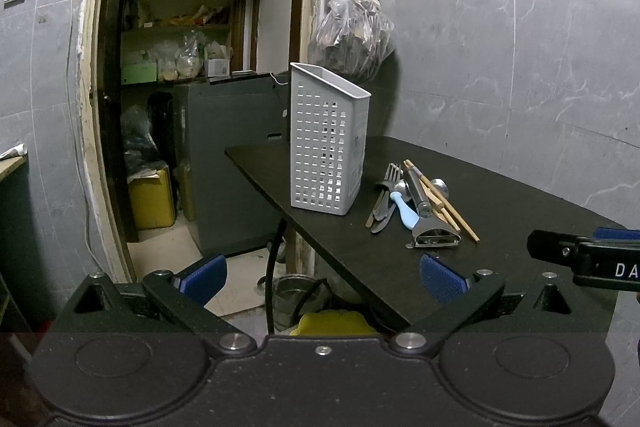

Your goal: Organize utensils

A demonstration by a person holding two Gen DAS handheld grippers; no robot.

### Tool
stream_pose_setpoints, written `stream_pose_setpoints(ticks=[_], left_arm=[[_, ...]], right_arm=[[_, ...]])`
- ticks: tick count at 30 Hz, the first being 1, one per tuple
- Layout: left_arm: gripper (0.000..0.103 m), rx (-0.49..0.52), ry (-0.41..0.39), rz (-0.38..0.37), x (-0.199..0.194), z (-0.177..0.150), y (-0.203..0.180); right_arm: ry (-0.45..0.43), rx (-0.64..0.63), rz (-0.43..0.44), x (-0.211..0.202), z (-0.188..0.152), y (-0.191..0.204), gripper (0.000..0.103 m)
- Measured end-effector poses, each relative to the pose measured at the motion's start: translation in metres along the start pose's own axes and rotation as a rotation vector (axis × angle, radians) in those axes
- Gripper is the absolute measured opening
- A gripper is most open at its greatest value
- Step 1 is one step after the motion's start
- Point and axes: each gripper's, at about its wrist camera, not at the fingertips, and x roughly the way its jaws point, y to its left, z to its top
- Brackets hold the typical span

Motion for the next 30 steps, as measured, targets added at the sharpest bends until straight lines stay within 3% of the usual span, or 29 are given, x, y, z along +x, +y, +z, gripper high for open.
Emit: stream_pose_setpoints(ticks=[30], left_arm=[[0.102,0.003,0.015,0.001,0.0096,-0.0087,-0.0027]], right_arm=[[0.005,-0.001,0.000,0.0019,-0.0015,0.0008,0.103]])
